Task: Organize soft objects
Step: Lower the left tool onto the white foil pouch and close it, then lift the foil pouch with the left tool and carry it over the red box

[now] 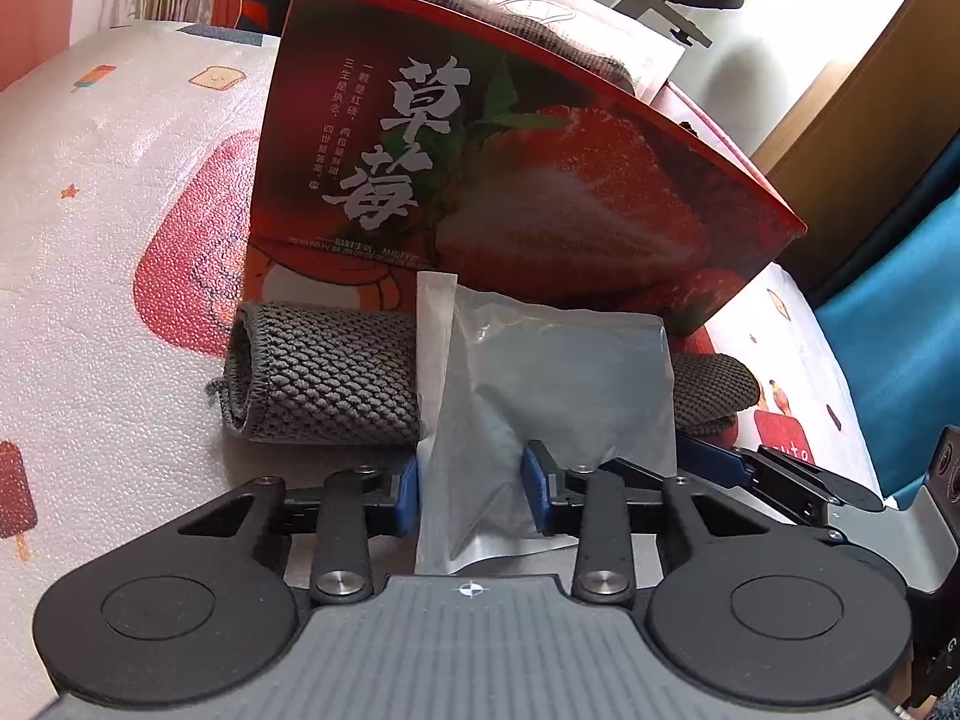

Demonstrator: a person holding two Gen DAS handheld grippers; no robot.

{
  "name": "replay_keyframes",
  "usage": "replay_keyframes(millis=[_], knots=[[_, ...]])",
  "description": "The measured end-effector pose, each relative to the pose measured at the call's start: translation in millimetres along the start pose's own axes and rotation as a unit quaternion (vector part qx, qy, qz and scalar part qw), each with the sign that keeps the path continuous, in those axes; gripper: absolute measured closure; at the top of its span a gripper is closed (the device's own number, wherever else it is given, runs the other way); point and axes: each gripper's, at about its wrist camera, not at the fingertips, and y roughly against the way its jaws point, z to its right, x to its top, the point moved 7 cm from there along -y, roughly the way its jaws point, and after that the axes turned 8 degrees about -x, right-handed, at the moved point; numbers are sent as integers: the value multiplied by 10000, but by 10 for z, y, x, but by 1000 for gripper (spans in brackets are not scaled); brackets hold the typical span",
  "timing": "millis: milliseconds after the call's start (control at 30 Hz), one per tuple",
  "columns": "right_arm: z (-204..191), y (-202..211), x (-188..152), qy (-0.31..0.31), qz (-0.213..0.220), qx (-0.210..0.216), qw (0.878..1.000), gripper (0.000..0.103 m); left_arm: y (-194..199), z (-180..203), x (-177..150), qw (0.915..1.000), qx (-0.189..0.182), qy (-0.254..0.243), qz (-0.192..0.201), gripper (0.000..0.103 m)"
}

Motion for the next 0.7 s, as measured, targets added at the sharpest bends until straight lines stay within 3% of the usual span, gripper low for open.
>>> replay_keyframes(millis=[100,300,467,700], knots=[[-51,21,-10,111,-9,95,9999,61,15,8,-26,10000,-16,-26,8,75],[-76,105,-32,191,26,35,9998,90,59,62,-83,9996,106,-258,-21,75],[-130,195,-46,325,95,43,9994,94,129,33,-113,9999,39,-148,29,77],[-225,413,53,512,427,28,9978,94,349,134,-68,9988,15,-359,318,77]])
